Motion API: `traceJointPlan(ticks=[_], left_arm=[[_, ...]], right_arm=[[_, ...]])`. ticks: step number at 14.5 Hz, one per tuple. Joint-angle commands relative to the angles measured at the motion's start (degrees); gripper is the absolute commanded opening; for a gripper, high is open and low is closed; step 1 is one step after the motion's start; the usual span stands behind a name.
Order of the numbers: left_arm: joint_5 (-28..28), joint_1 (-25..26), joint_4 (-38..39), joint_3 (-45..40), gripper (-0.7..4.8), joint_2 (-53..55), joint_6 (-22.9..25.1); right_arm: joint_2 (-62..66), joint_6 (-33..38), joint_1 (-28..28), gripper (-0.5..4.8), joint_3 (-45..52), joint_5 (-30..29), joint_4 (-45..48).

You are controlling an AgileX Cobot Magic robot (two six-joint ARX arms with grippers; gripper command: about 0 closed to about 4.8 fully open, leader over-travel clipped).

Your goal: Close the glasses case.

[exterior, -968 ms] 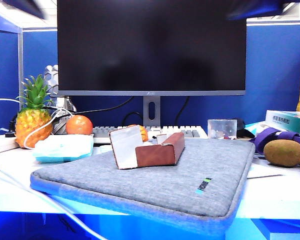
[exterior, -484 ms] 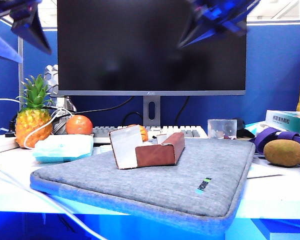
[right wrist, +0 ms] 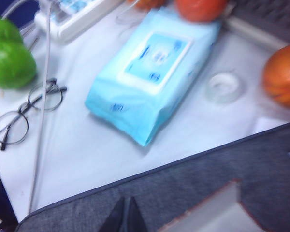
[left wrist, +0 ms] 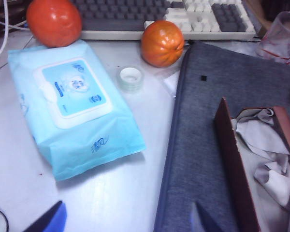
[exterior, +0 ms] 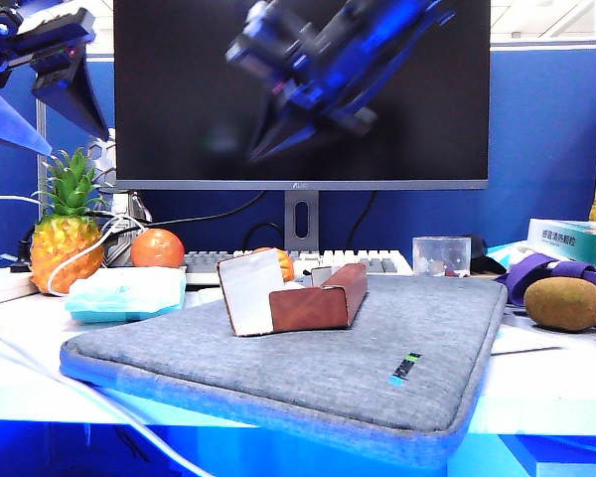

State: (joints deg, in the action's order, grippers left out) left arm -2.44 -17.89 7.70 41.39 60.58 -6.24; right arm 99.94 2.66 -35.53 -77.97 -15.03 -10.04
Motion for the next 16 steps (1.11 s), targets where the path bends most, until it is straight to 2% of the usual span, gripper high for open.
traceJointPlan(ticks=[1, 11, 16], left_arm=[[-0.2, 0.0, -0.5, 0.2, 3.44, -0.1, -0.2], [-0.4, 0.0, -0.5, 0.2, 3.44, 0.0, 0.2], [-0.4, 0.0, 0.1, 0.2, 3.44, 0.0, 0.3]], right_arm=[[3.1, -0.2, -1.3, 0.0, -0.9, -0.2, 0.5], [7.5, -0.2, -3.8, 0.0, -0.9, 0.2, -2.7], [9.8, -0.2, -3.8, 0.0, -0.9, 5.4, -6.8]])
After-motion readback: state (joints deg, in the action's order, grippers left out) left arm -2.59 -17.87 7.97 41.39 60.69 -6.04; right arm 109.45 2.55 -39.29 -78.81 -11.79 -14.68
